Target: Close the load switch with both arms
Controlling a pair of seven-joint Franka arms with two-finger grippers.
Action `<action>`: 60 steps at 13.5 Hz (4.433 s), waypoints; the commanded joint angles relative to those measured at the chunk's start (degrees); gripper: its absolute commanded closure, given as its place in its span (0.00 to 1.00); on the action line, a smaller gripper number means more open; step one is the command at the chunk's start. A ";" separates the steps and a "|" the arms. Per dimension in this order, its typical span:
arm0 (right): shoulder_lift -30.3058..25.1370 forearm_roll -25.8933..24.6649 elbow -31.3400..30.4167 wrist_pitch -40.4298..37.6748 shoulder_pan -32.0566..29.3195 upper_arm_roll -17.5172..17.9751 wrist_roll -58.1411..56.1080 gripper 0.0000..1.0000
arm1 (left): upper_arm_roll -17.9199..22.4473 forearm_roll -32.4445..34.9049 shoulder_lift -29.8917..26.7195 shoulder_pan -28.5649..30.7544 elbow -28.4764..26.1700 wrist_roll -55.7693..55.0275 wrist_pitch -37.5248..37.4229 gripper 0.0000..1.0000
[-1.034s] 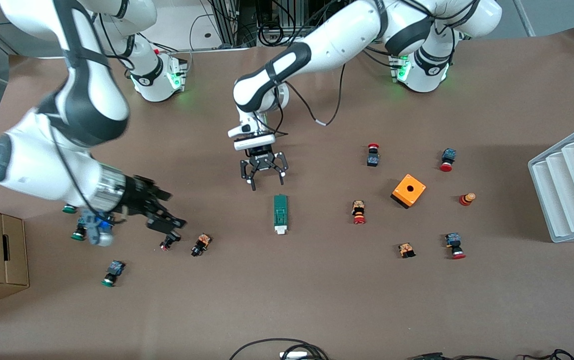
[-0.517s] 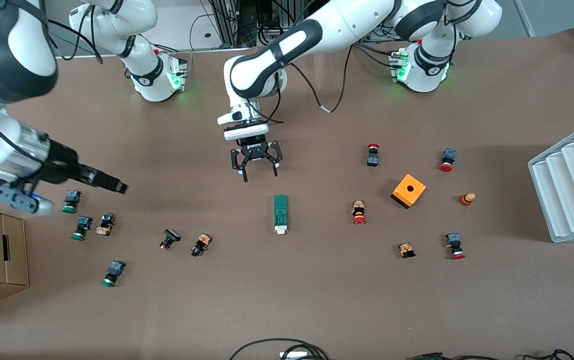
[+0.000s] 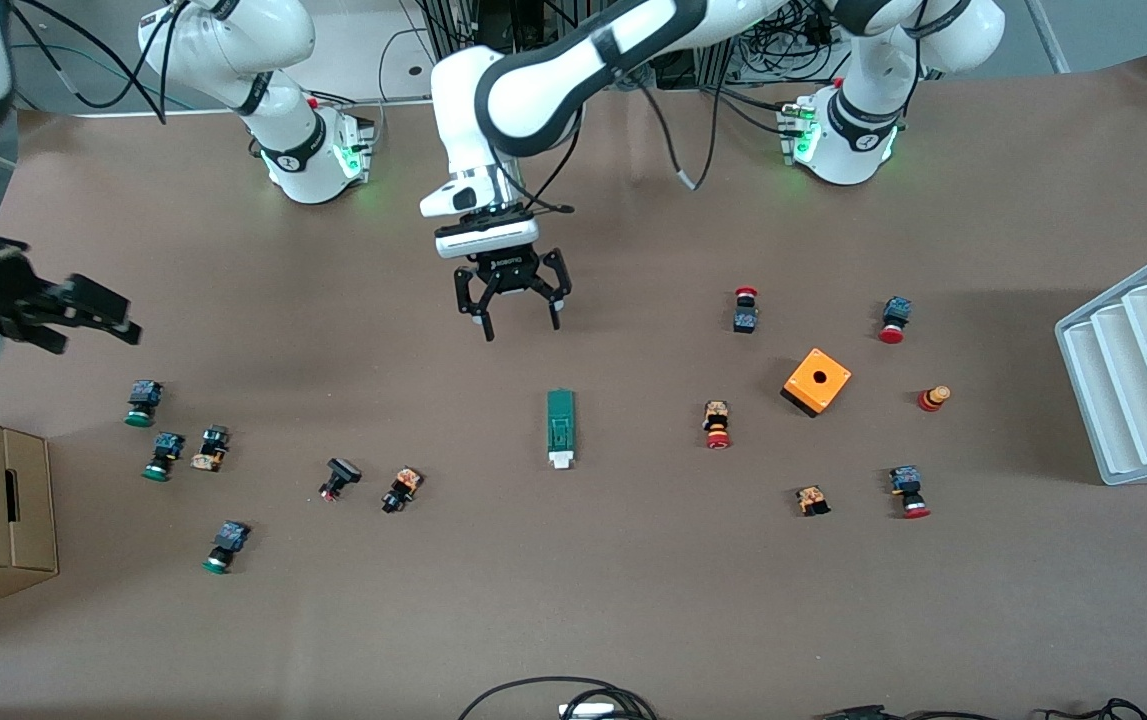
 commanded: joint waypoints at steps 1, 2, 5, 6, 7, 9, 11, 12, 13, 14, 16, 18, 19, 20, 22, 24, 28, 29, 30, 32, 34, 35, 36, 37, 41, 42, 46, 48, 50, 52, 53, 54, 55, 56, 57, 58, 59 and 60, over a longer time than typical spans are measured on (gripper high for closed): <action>-3.55 -1.21 -2.96 0.57 -0.01 -1.95 -4.60 0.00 | -0.13 -6.20 -4.91 2.46 -1.63 7.99 1.00 0.00; -3.82 -1.56 -2.79 0.49 0.07 -2.65 -5.14 0.00 | -0.13 -8.39 -6.22 3.34 -1.63 10.37 1.09 0.00; -4.00 -2.36 -2.43 0.05 -0.27 -3.28 -6.54 0.00 | -0.04 -14.90 -9.83 6.33 -1.54 19.68 1.53 0.00; -3.91 -2.44 -2.35 0.05 -0.36 -3.28 -6.90 0.00 | -0.04 -16.83 -10.80 7.03 -1.46 21.53 1.88 0.00; -3.82 -2.71 -2.17 -0.39 -0.45 -3.36 -7.43 0.00 | -0.04 -17.98 -11.50 8.09 -1.46 21.99 2.66 0.00; -3.74 -3.85 -1.99 -0.66 -0.45 -3.54 -8.66 0.00 | -0.04 -21.23 -13.17 10.89 -1.46 25.30 3.20 0.00; -2.95 -3.85 -1.29 -0.74 -0.45 -3.63 -8.75 0.00 | 0.39 -26.06 -14.93 12.92 -1.28 31.72 4.68 0.00; -2.94 -3.94 -1.20 -0.83 -0.45 -3.63 -8.92 0.00 | 2.23 -28.17 -15.90 13.28 -1.11 34.27 4.69 0.00; -2.94 -3.94 -1.20 -1.96 -0.54 -3.63 -8.84 0.00 | 3.72 -30.80 -16.95 13.37 -1.10 37.43 4.69 0.00; -2.86 -4.46 -0.77 -2.50 -0.63 -3.63 -8.92 0.00 | 5.74 -33.87 -18.09 13.54 -1.02 41.46 4.69 0.00; -2.68 -5.87 -0.59 -2.68 -0.54 -3.63 -8.93 0.00 | 10.13 -40.81 -20.46 13.90 -1.02 47.37 4.87 0.00; -2.24 -5.87 -0.59 -2.68 -0.36 -3.54 -8.75 0.00 | 13.05 -45.05 -21.88 14.77 -1.02 51.85 5.04 0.00; -2.07 -5.87 -0.59 -2.59 -0.10 -3.37 -8.58 0.00 | 13.32 -45.41 -22.14 15.56 -1.02 53.35 4.87 0.00; -1.98 -5.79 -0.59 -2.68 0.16 -3.19 -8.40 0.00 | 13.40 -45.51 -22.58 16.44 -1.19 54.50 4.87 0.00; -1.98 -5.78 -0.59 -2.77 0.43 -2.93 -8.31 0.00 | 13.41 -45.59 -23.02 18.20 -1.28 55.83 4.52 0.00; -2.15 -5.61 -0.59 -4.25 0.43 -2.84 -8.31 0.00 | 13.41 -48.99 -23.98 20.82 -1.45 57.05 4.34 0.00; -2.33 -5.43 -0.50 -4.35 0.43 -2.84 -8.22 0.00 | 13.41 -53.57 -25.48 26.19 -2.59 60.49 4.25 0.00; -2.42 -5.43 -0.50 -4.44 0.43 -2.58 -8.22 0.00 | 13.41 -55.16 -25.75 27.68 -2.86 61.62 4.16 0.00; -2.42 -5.43 -0.41 -4.44 0.43 -2.05 -8.22 0.00 | 13.41 -55.87 -26.45 29.35 -3.47 64.15 4.08 0.00; -2.42 -5.52 -0.24 -4.44 0.43 -1.96 -8.22 0.00 | 13.41 -58.23 -27.59 33.74 -4.44 68.11 3.21 0.00; -2.42 -5.52 -0.24 -4.44 0.43 -1.52 -8.22 0.00 | 13.41 -58.60 -28.38 38.48 -4.36 72.07 0.22 0.00; -2.42 -5.61 -0.32 -4.44 0.34 -1.34 -8.22 0.00 | 13.41 -58.60 -28.56 40.42 -4.36 73.66 -1.10 0.00; -2.42 -5.61 -0.32 -4.44 0.34 -1.34 -8.22 0.00 | 13.41 -58.86 -28.65 42.61 -4.01 75.85 -2.59 0.00; -2.42 -5.61 -0.24 -4.44 0.34 -1.34 -8.31 0.00 | 13.32 -60.26 -28.74 44.64 -4.00 78.30 -3.73 0.00; -2.15 -5.61 0.03 -4.44 0.43 -1.25 -8.40 0.00 | 13.58 -65.55 -28.74 51.07 -4.09 83.43 -9.18 0.00; -2.07 -5.61 0.29 -4.44 0.34 -1.25 -8.40 0.00 | 14.63 -65.28 -28.82 51.07 -3.74 83.34 -9.63 0.00; -2.07 -5.70 0.38 -4.35 0.16 -1.43 -8.75 0.00 | 14.90 -65.45 -28.56 52.82 -2.07 87.36 -12.27 0.00; -2.15 -5.70 0.38 -4.44 0.16 -1.43 -8.92 0.00 | 14.81 -65.90 -28.39 54.76 -2.16 88.61 -12.45 0.00; -2.15 -5.70 0.38 -4.44 0.08 -1.61 -9.10 0.00 | 14.81 -65.90 -28.56 54.77 -2.42 88.26 -13.67 0.00; -2.15 -5.52 0.29 -4.44 -0.10 -1.69 -9.10 0.00 | 14.81 -65.72 -29.09 54.68 -2.07 87.82 -16.22 0.00; -2.07 -5.52 0.29 -4.44 -0.10 -1.69 -9.19 0.00 | 14.73 -65.72 -30.13 54.68 -2.51 88.00 -16.92 0.00; -2.07 -5.52 0.29 -4.44 -0.10 -1.69 -9.19 0.00 | 14.81 -65.72 -30.32 54.76 -2.34 88.61 -17.45 0.00; -2.07 -5.52 0.29 -4.44 -0.01 -1.69 -9.19 0.00 | 14.73 -65.81 -29.97 54.68 -2.07 87.92 -17.89 0.00; -2.07 -5.52 0.29 -4.44 -0.01 -1.69 -9.19 0.00 | 14.64 -65.63 -30.14 54.50 -2.24 87.21 -17.90 0.00; -2.07 -5.52 0.29 -4.44 -0.01 -1.69 -9.19 0.00 | 14.64 -65.46 -30.32 54.59 -1.99 86.68 -17.98 0.00; -2.07 -5.52 0.29 -4.44 -0.01 -1.69 -9.19 0.00 | 14.72 -65.37 -30.49 54.59 -2.33 86.68 -17.98 0.00; -2.07 -5.52 0.29 -4.44 -0.01 -1.69 -9.19 0.00 | 14.64 -65.11 -29.63 54.50 -2.25 86.68 -17.90 0.00; -2.07 -5.52 0.38 -4.44 -0.01 -1.69 -9.19 0.00 | 14.64 -65.02 -29.36 54.50 -2.33 86.68 -17.98 0.00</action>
